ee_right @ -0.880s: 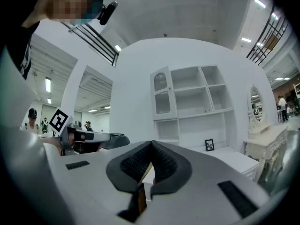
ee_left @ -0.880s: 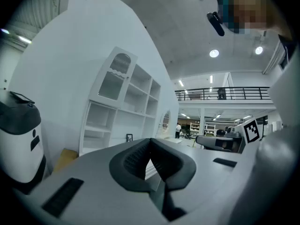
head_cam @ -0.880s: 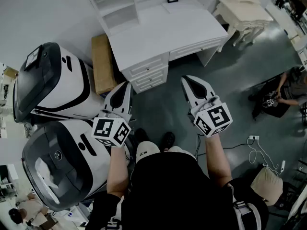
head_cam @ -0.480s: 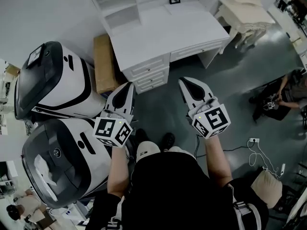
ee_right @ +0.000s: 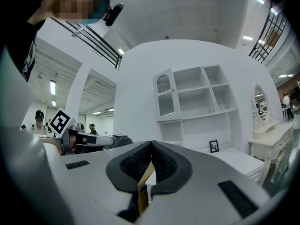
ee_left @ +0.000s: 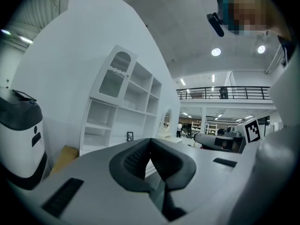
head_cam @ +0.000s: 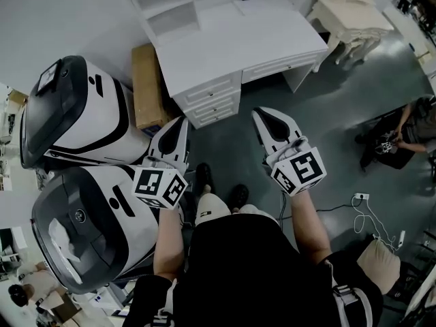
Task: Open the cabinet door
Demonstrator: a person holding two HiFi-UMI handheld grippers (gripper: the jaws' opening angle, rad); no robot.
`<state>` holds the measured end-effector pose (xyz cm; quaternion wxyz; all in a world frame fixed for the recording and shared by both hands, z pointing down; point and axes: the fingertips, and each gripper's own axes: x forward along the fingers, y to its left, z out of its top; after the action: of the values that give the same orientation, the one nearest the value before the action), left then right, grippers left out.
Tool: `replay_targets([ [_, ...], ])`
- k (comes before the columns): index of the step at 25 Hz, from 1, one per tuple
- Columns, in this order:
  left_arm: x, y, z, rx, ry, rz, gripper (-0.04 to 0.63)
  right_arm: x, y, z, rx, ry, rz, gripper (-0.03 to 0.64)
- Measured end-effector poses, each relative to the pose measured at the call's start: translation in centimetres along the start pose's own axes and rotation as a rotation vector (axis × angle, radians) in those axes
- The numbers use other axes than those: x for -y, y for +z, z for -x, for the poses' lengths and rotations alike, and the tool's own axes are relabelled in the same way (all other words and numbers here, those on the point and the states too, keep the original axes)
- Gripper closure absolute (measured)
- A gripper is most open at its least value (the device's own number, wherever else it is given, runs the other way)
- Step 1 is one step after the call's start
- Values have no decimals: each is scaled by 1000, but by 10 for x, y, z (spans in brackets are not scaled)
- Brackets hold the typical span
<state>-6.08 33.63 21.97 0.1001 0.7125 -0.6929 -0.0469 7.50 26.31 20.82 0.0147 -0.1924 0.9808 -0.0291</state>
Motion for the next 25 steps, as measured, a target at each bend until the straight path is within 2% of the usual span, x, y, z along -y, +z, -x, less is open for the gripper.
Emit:
replay_targets([
  [7, -33, -8, -26, -20, -18, 8, 572, 16, -18, -32, -28, -35, -40, 600],
  [25, -151, 7, -174, -89, -195, 19, 572, 94, -33, -181, -82, -221, -57, 600],
])
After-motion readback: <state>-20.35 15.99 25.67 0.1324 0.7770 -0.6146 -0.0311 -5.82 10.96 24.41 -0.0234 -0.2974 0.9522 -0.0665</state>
